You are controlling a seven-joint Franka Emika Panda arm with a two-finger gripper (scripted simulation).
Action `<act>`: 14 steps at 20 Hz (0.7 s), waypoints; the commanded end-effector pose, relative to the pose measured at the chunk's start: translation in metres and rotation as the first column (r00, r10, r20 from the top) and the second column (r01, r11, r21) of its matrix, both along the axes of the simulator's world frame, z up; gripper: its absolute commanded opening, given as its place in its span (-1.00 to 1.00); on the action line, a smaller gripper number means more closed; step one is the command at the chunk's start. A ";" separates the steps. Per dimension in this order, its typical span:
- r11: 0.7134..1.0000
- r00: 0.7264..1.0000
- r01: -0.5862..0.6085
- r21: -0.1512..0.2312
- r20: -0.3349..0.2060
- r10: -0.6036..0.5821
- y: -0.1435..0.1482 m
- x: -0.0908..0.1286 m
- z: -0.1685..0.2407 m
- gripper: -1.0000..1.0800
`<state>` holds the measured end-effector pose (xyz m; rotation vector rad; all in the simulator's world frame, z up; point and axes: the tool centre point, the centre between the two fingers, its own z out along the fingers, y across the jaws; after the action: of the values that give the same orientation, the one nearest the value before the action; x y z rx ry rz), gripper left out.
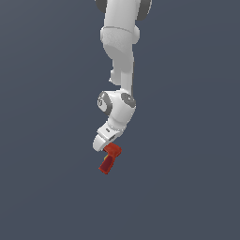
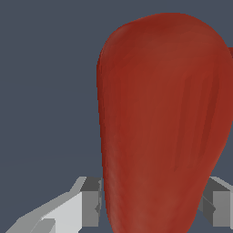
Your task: Pick up the object and move it to a goal position.
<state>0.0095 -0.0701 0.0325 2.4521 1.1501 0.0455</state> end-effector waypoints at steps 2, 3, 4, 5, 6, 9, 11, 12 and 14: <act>1.000 1.000 0.000 0.000 0.000 0.000 0.000 0.000 0.000 -1.00; 1.000 1.000 0.000 0.000 0.000 0.000 0.000 0.000 0.001 -1.00; 1.000 1.000 0.000 0.000 0.000 0.000 -0.001 -0.001 0.002 -1.00; 1.000 1.000 0.000 0.000 0.000 0.000 -0.001 -0.001 0.003 -1.00; 1.000 1.000 0.000 0.000 0.000 0.000 -0.002 -0.002 0.005 -1.00; 1.000 1.000 0.000 0.000 0.000 0.000 -0.006 -0.004 0.014 -1.00; 1.000 1.000 -0.001 0.000 0.000 0.001 -0.009 -0.006 0.022 -1.00; 1.000 1.000 -0.001 0.000 0.000 0.001 -0.011 -0.007 0.027 -1.00; 1.000 1.000 -0.001 0.000 0.000 0.001 -0.015 -0.010 0.038 -1.00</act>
<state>-0.0006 -0.0818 0.0599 2.4531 1.1539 0.0386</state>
